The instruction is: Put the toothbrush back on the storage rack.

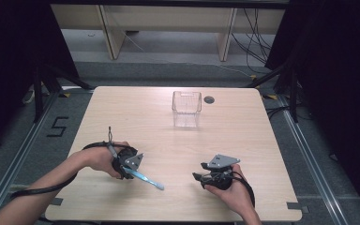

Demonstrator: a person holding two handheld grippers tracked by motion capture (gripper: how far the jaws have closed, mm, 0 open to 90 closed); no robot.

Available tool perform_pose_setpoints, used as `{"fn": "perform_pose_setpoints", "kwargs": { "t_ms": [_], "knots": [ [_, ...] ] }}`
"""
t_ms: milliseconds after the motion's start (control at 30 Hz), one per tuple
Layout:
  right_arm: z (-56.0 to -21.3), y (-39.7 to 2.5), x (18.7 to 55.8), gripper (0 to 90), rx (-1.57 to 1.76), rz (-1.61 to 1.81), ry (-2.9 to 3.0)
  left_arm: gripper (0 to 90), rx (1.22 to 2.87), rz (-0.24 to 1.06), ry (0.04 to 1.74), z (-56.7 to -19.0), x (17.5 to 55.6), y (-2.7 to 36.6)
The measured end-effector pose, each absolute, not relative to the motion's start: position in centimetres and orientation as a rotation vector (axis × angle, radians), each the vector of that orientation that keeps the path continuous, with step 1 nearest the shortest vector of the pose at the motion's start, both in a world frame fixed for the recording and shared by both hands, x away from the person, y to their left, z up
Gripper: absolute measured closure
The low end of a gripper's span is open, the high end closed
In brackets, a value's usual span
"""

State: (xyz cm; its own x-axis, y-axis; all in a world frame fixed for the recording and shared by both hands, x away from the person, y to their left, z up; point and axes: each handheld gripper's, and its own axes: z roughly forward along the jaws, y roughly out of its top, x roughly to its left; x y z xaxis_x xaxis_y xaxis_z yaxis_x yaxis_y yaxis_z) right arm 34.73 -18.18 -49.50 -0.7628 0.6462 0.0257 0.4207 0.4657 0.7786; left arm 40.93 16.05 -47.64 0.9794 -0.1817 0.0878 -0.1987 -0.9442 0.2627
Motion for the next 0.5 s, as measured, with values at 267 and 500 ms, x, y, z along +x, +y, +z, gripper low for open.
{"fn": "perform_pose_setpoints", "kwargs": {
  "t_ms": [267, 500],
  "knots": [
    [-49.63, -18.02, 34.66, 47.3, 0.937, 1.183, 2.46, 59.3, 2.863, 0.049, -0.271, -47.95, 41.32, 15.74],
    [-49.62, -18.01, 34.68, 47.3, 0.935, 1.184, 2.461, 61.9, 2.871, 0.03, -0.284, -48.0, 41.45, 15.51]
  ]
}}
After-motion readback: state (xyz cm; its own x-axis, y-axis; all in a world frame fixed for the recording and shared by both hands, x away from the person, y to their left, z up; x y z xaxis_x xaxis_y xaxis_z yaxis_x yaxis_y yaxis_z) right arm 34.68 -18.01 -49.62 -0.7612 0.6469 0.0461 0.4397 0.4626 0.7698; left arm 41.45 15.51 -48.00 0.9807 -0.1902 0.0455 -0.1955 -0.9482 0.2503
